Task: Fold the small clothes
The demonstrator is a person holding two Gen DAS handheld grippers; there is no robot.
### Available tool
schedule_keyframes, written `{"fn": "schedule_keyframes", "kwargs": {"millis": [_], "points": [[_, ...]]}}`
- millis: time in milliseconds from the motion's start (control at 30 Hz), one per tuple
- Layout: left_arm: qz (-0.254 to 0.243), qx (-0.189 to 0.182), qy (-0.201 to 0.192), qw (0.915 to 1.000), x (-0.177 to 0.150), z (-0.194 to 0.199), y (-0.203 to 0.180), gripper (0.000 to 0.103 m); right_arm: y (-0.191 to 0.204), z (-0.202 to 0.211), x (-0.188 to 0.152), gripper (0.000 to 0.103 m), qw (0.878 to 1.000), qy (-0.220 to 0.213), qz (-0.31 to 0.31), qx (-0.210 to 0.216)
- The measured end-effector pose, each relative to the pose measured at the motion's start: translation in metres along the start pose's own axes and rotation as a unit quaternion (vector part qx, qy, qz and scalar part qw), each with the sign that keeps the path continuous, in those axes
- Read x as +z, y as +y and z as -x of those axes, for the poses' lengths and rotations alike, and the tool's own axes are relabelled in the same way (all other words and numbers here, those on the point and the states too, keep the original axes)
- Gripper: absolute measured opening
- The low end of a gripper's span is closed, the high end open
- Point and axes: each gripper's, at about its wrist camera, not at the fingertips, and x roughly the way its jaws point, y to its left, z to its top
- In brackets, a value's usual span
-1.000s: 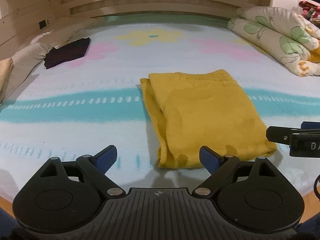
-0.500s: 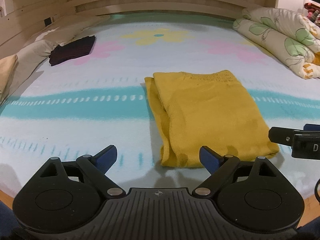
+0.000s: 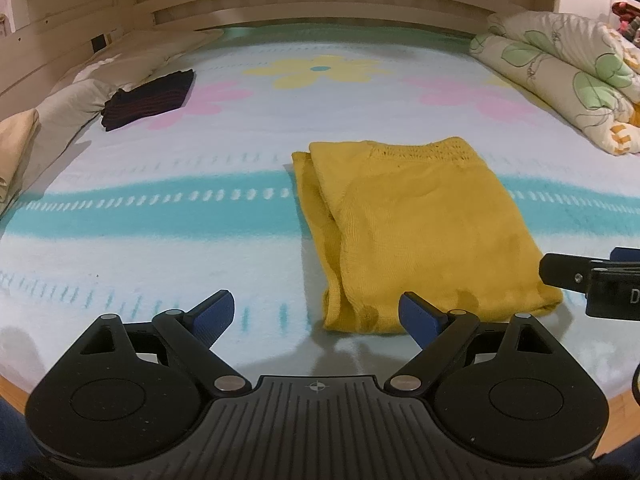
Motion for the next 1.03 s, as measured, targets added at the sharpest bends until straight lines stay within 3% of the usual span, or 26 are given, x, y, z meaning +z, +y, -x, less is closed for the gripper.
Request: {"fn": "schedule_keyframes", "kwargs": {"millis": [1033], "points": [[0.013,-0.005,0.015,0.9998,-0.0022,-0.0025,-0.0041,0.09,-0.002,-0.0041,-0.0013,0.103,1.0,0.012,-0.012,-0.005]]}}
